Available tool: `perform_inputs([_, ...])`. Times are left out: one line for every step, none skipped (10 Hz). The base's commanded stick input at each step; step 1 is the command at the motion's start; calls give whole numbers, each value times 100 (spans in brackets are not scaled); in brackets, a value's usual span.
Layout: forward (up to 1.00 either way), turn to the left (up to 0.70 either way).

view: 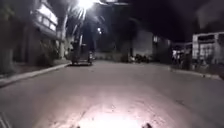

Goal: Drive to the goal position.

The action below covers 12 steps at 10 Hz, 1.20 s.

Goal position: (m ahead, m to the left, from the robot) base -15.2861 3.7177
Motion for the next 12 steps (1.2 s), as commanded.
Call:
perform_inputs([85, 0])
perform_inputs([85, 0])
perform_inputs([85, 0])
perform_inputs([85, 0])
perform_inputs([85, 0])
perform_inputs([85, 0])
perform_inputs([85, 0])
perform_inputs([85, 0])
perform_inputs([85, 0])
perform_inputs([85, 0])
perform_inputs([85, 0])
perform_inputs([85, 0])
